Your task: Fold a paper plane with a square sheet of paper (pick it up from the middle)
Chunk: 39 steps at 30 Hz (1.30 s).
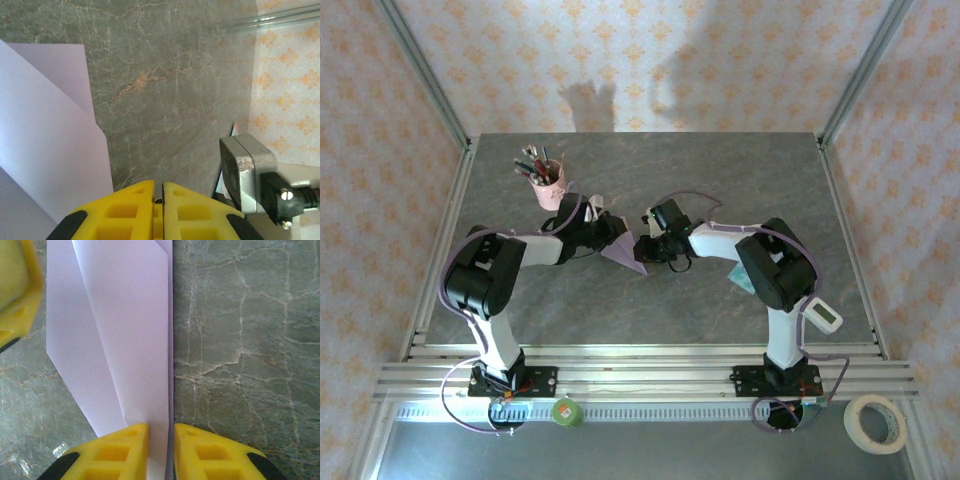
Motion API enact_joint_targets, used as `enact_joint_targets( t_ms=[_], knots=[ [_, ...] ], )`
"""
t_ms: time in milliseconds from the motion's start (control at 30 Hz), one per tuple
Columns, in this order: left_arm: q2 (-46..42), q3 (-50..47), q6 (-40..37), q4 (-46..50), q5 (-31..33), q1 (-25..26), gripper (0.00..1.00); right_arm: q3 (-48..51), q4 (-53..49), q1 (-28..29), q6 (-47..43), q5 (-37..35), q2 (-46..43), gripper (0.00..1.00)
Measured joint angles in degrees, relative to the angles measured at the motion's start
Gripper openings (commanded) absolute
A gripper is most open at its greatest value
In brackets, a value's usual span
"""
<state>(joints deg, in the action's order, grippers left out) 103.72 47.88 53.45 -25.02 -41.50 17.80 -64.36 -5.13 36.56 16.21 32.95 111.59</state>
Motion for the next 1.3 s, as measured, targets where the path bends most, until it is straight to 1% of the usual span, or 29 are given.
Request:
enact_joint_targets(
  t_ms=[600, 933, 1300],
  knots=[
    [4.3, 0.0, 0.2, 1.3, 0.0, 1.2, 0.13, -0.2, -0.1, 0.0, 0.0, 0.0, 0.2, 0.2],
    [4.5, 0.0, 0.2, 2.8, 1.3, 1.2, 0.1, -0.3, -0.3, -0.2, 0.0, 0.2, 0.3, 0.2],
    [5.2, 0.2, 0.2, 3.4, 1.7, 1.2, 0.1, -0.5, -0.7, -0.2, 0.0, 0.4, 0.5, 0.19]
  ],
)
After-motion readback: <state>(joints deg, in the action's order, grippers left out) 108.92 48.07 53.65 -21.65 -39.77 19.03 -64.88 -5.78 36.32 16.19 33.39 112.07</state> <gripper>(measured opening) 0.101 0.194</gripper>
